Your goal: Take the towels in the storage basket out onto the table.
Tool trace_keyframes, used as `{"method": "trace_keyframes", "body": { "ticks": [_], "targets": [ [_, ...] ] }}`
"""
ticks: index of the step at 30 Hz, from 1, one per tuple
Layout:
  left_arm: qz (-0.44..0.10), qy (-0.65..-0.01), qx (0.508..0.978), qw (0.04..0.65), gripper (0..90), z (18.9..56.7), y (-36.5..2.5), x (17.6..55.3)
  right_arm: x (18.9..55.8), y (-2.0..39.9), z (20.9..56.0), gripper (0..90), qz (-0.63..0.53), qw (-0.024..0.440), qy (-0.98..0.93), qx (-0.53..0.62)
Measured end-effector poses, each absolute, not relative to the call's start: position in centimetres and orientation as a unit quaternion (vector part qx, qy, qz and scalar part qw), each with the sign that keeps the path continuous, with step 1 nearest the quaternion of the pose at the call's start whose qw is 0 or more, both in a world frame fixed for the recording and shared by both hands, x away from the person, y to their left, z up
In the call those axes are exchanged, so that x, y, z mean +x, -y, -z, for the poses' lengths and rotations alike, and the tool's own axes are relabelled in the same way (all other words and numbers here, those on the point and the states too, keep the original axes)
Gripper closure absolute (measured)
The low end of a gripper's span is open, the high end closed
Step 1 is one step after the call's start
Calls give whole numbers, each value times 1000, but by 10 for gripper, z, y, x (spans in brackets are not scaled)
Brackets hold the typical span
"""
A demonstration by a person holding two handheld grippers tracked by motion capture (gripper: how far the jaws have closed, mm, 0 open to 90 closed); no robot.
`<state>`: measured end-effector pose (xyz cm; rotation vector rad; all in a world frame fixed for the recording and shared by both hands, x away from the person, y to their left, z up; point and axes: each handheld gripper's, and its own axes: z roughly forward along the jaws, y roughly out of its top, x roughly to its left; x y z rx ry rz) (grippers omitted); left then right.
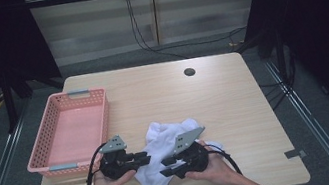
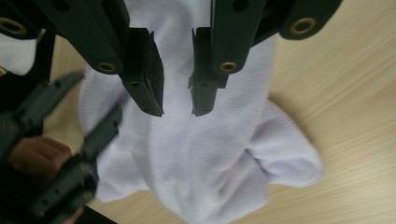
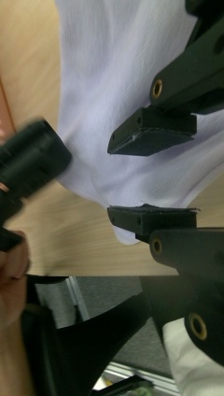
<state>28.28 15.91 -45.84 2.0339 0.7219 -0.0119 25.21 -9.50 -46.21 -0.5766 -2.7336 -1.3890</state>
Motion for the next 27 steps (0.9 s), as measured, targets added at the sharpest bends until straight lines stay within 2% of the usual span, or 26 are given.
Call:
{"method": "trace_keyframes", "body": {
  "ticks": [3, 10, 12, 17, 22, 24, 27],
  "targets": [
    [3, -296, 824, 484, 699, 454, -162, 283, 252, 90, 468, 856, 435, 15, 881, -186],
    [-18, -304, 804, 510, 675, 439, -172, 284, 261, 110, 443, 860, 484, 0, 848, -215],
    [-26, -311, 796, 519, 631, 435, -175, 284, 269, 125, 429, 862, 505, -25, 830, -236],
    [-32, -325, 791, 518, 588, 436, -179, 289, 285, 153, 420, 864, 512, -68, 807, -285],
    [-20, -303, 802, 514, 523, 442, -168, 292, 306, 204, 431, 866, 501, -106, 777, -366],
    [-24, -304, 805, 509, 478, 446, -159, 296, 307, 215, 439, 866, 490, -109, 775, -383],
    [-25, -294, 814, 500, 455, 452, -143, 306, 303, 227, 457, 867, 472, -95, 784, -393]
  ]
}}
